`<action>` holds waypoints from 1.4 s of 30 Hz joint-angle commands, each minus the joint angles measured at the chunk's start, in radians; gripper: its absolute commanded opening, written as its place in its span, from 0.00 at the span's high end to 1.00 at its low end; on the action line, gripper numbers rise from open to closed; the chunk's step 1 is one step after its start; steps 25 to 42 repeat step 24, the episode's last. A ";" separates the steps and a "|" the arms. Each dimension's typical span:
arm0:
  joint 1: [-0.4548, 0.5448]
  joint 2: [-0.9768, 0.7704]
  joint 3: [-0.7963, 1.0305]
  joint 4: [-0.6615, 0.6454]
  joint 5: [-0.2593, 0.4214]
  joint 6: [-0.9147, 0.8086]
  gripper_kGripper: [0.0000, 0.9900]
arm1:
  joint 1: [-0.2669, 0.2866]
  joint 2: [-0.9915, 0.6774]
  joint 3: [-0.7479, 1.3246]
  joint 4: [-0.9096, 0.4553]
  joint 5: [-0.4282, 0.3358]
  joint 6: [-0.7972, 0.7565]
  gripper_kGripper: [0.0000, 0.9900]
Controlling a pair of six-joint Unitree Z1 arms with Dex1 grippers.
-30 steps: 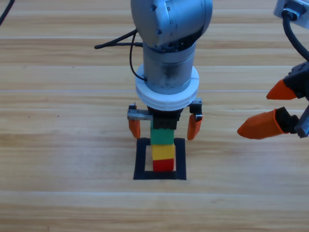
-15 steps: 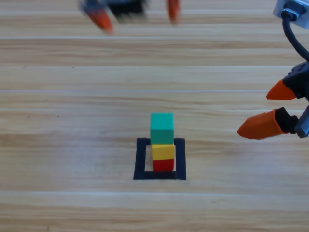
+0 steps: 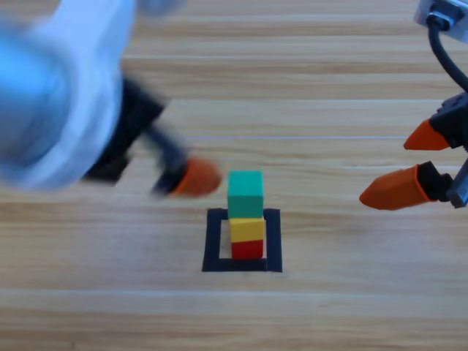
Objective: Stack the blocks in the rectangular block: red at the bottom, yellow in the middle, green on top
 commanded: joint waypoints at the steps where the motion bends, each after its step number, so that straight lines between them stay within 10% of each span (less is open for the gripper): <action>1: -0.024 -0.216 0.122 -0.038 0.002 0.009 0.00 | -0.031 0.002 -0.001 0.022 0.021 -0.013 0.00; 42: -0.024 -0.176 0.114 -0.036 0.011 -0.020 0.00 | -0.031 0.017 -0.010 0.034 0.001 -0.025 0.00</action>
